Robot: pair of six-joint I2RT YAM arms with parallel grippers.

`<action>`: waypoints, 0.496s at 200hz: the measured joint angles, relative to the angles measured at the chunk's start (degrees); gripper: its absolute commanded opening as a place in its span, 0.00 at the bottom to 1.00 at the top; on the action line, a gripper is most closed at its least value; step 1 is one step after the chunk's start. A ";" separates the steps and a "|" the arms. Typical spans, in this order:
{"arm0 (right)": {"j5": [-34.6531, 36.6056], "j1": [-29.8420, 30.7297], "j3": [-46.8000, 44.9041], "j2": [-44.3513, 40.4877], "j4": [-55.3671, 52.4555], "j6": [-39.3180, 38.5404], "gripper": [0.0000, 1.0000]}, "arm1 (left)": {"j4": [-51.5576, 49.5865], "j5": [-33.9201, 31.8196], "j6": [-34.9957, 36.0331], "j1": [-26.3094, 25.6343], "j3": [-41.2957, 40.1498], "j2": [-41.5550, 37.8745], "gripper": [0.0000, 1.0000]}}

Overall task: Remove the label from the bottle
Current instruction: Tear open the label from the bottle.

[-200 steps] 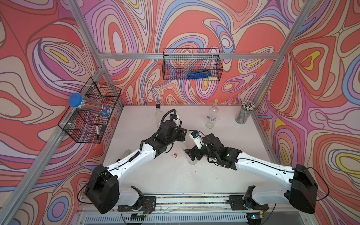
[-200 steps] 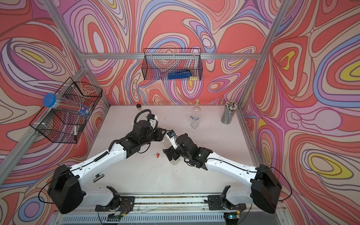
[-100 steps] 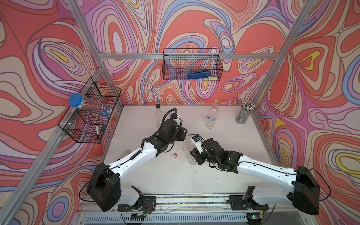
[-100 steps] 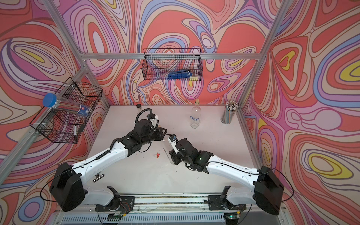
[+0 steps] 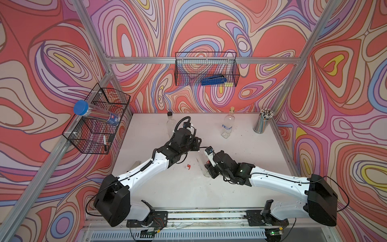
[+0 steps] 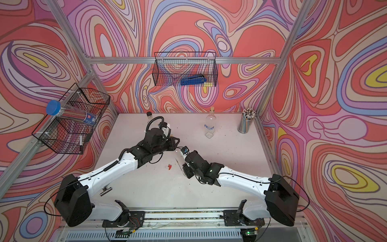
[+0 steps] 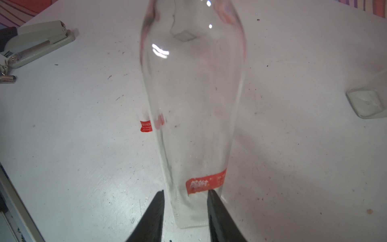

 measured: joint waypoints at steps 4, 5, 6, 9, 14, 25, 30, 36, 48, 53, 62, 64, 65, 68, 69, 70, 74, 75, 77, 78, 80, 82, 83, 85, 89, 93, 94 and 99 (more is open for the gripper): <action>0.17 0.00 0.00 0.02 0.00 0.02 0.35 | 0.00 0.00 0.00 0.00 0.00 0.00 0.00; 0.22 0.00 0.00 0.04 0.00 0.04 0.35 | 0.00 0.00 0.00 0.00 0.00 0.00 0.00; 0.26 0.00 0.00 0.04 0.00 0.04 0.35 | -0.02 0.00 0.00 0.00 0.00 0.00 0.00; 0.39 0.00 0.00 0.09 0.02 0.09 0.35 | 0.00 0.00 0.00 0.00 0.00 0.00 0.00; 0.57 0.00 0.00 0.17 0.04 0.15 0.35 | 0.00 0.00 0.00 0.00 0.00 0.00 0.00; 0.94 0.02 0.00 0.50 0.07 0.22 0.35 | -0.02 0.00 0.00 0.00 0.00 0.00 0.00; 1.05 0.02 0.00 0.61 0.09 0.26 0.35 | -0.02 0.00 0.00 0.00 0.00 0.00 0.00; 1.20 0.02 -0.07 0.74 0.11 0.37 0.35 | 0.00 0.00 0.00 0.00 0.00 0.00 0.00; 1.44 0.02 -0.15 0.87 0.13 0.44 0.34 | 0.00 0.00 -0.02 0.00 0.00 0.00 0.00; 1.55 0.04 -0.17 0.90 0.13 0.46 0.35 | 0.00 0.00 -0.02 0.00 0.00 0.00 0.00; 1.64 0.09 -0.17 0.92 0.22 0.55 0.34 | 0.00 0.00 -0.04 0.00 0.00 0.00 0.00; 1.66 0.11 -0.17 0.92 0.26 0.59 0.34 | 0.00 0.00 -0.07 0.00 0.00 0.00 0.00; 1.68 0.11 -0.17 0.92 0.26 0.59 0.34 | 0.00 0.00 -0.07 0.00 0.00 0.00 0.00; 1.70 0.13 -0.17 0.92 0.37 0.59 0.34 | -0.02 0.00 -0.09 0.00 0.00 0.00 0.00; 1.73 0.13 -0.17 0.92 0.39 0.59 0.34 | 0.00 0.00 -0.09 0.00 0.00 0.00 0.00; 1.75 0.15 -0.17 0.92 0.42 0.61 0.34 | 0.00 0.00 -0.09 0.00 0.00 0.00 0.00; 1.81 0.17 -0.17 0.92 0.50 0.63 0.34 | -0.02 -0.02 -0.13 0.00 0.00 0.00 0.00; 1.81 0.17 -0.17 0.92 0.52 0.61 0.34 | -0.02 0.00 -0.13 0.00 0.00 0.00 0.00; 1.81 0.17 -0.17 0.92 0.52 0.63 0.34 | -0.02 0.00 -0.15 0.00 0.00 0.00 0.00; 1.84 0.20 -0.17 0.92 0.55 0.61 0.34 | -0.02 0.00 -0.15 0.00 0.00 0.00 0.00; 1.86 0.22 -0.17 0.92 0.57 0.61 0.34 | -0.02 0.00 -0.17 0.00 0.00 0.00 0.00; 1.88 0.22 -0.17 0.92 0.57 0.61 0.34 | -0.02 0.00 -0.20 0.00 0.00 0.00 0.00; 1.88 0.22 -0.17 0.92 0.59 0.63 0.34 | -0.02 0.00 -0.20 0.00 0.00 0.00 0.00; 1.90 0.22 -0.17 0.92 0.61 0.63 0.33 | -0.02 0.00 -0.20 0.00 0.00 0.00 0.00; 1.95 0.24 -0.17 0.92 0.66 0.63 0.33 | -0.02 0.00 -0.24 0.00 0.00 0.02 0.00; 1.97 0.26 -0.17 0.92 0.70 0.63 0.33 | -0.02 0.00 -0.33 0.00 0.00 0.02 0.00; 1.99 0.26 -0.17 0.92 0.70 0.63 0.33 | -0.02 -0.02 -0.35 0.00 0.00 0.02 0.00; 2.01 0.26 -0.17 0.92 0.74 0.63 0.33 | -0.02 0.00 -0.37 0.00 0.00 0.02 0.00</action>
